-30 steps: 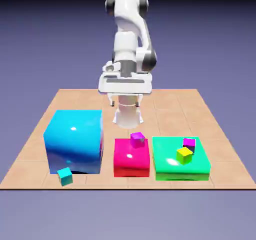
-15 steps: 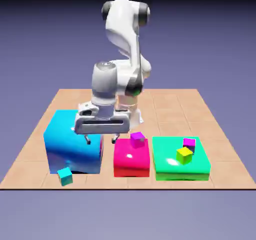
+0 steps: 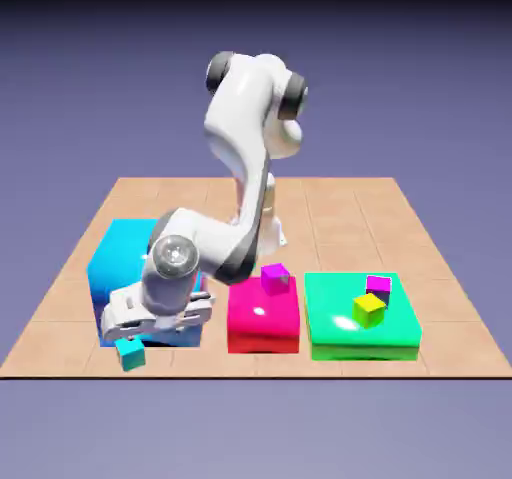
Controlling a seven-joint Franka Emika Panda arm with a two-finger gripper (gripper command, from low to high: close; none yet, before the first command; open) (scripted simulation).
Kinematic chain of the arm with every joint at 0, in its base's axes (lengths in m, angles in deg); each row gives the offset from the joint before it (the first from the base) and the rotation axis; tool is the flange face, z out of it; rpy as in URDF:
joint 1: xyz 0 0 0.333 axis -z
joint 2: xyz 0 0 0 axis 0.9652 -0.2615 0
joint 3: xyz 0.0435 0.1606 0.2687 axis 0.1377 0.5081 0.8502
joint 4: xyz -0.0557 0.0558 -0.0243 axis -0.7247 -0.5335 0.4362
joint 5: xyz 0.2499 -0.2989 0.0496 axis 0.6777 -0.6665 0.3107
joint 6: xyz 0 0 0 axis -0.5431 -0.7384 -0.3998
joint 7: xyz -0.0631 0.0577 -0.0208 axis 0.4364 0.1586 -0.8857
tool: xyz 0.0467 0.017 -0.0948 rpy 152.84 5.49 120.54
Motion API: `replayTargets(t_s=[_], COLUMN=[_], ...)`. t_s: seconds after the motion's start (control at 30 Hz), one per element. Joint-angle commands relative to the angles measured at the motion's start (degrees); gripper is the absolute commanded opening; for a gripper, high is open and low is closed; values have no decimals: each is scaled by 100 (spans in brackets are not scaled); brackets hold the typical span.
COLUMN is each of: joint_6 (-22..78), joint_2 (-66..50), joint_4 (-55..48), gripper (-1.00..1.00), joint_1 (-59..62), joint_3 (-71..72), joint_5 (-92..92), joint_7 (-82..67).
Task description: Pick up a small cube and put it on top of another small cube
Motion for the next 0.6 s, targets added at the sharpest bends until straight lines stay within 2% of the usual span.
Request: replayTargets(t_s=[0.0,0.33,0.53,0.57], joint_6=[184,2017,1243,1243], joint_2=[-208,-2284,-2389,-2389], joint_4=[-188,-2062,-1242,-1242], gripper=[0,0,0,-100], joint_1=[-23,-248,-273,-273], joint_3=[-74,-818,-850,-850], joint_5=[-19,-206,-233,-233], joint_7=[-89,-974,-870,-870])
